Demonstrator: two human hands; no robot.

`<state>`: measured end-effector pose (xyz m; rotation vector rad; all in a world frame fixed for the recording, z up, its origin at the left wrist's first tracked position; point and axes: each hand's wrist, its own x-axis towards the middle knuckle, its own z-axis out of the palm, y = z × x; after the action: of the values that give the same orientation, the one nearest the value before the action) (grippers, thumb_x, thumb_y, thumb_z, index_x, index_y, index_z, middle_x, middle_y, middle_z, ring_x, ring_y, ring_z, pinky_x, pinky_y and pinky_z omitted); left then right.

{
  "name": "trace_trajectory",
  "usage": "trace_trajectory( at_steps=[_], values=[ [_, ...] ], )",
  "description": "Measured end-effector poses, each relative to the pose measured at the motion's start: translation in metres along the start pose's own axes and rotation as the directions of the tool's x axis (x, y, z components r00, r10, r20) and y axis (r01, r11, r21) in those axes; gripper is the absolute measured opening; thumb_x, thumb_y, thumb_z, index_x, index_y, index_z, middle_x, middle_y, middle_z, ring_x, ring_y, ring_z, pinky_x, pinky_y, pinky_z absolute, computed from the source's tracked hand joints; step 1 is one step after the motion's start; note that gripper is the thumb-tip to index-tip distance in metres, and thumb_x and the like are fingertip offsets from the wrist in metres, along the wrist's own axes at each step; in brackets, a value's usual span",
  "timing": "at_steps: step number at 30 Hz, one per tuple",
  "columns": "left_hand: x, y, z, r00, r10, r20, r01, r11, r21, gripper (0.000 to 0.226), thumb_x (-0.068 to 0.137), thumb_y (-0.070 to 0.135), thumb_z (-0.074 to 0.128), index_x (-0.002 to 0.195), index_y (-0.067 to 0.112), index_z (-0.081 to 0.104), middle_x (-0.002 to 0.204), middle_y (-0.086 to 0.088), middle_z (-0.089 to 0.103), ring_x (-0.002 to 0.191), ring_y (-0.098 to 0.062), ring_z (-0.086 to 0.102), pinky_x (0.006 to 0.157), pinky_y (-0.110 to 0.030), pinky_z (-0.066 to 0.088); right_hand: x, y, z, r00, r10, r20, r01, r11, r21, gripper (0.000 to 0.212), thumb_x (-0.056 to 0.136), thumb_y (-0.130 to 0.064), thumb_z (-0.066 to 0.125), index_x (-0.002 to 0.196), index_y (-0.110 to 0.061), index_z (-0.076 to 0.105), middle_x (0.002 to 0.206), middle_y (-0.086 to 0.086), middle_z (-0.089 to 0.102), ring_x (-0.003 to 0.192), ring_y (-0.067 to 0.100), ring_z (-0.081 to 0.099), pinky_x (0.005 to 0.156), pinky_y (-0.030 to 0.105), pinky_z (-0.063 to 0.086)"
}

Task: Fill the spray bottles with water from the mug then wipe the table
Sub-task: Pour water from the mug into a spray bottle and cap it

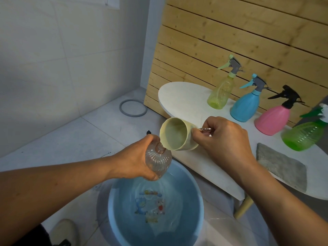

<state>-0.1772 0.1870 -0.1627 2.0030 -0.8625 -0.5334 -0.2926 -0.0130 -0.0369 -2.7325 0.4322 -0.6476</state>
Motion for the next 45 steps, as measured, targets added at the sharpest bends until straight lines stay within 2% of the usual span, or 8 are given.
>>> trace_trajectory(
  at_steps=[5,11,25,45],
  values=[
    [-0.0003,0.0006,0.0006,1.0,-0.002,-0.004,0.002,1.0,0.004,0.101,0.057,0.029,0.101,0.136,0.043,0.039,0.124,0.024,0.056,0.113,0.0,0.06,0.092,-0.023,0.057,-0.0001,0.0017,0.0015,1.0,-0.023,-0.009,0.023,1.0,-0.014,0.037,0.088,-0.04,0.069,0.059,-0.033,0.046,0.061,-0.01,0.054,0.061,0.01,0.048,0.083,0.044,0.047],
    [-0.001,0.002,0.0007,1.0,-0.003,0.005,0.003,1.0,0.002,0.101,0.058,0.028,0.101,0.136,0.043,0.039,0.125,0.023,0.056,0.113,-0.001,0.061,0.091,-0.025,0.059,0.0005,0.0032,0.0044,0.999,-0.04,-0.028,0.04,0.999,-0.025,0.031,0.087,-0.037,0.069,0.062,-0.03,0.052,0.06,-0.01,0.053,0.06,0.01,0.048,0.082,0.045,0.048],
    [-0.0007,0.0005,0.0013,1.0,0.002,0.013,-0.002,1.0,-0.004,0.102,0.057,0.03,0.101,0.137,0.042,0.038,0.126,0.024,0.056,0.115,0.0,0.061,0.095,-0.028,0.059,0.0,0.0063,0.0052,0.995,-0.084,-0.045,0.082,0.995,-0.049,0.03,0.086,-0.035,0.069,0.063,-0.03,0.05,0.06,-0.009,0.051,0.058,0.009,0.045,0.076,0.036,0.039],
    [-0.0008,-0.002,0.0023,1.0,0.01,0.017,-0.01,1.0,-0.01,0.102,0.056,0.031,0.101,0.135,0.046,0.039,0.126,0.025,0.057,0.116,-0.001,0.061,0.094,-0.03,0.06,-0.0006,0.0081,0.0076,0.991,-0.124,-0.041,0.12,0.988,-0.093,0.024,0.089,-0.04,0.066,0.07,-0.027,0.057,0.064,-0.009,0.051,0.06,0.013,0.047,0.075,0.04,0.043]
  ],
)
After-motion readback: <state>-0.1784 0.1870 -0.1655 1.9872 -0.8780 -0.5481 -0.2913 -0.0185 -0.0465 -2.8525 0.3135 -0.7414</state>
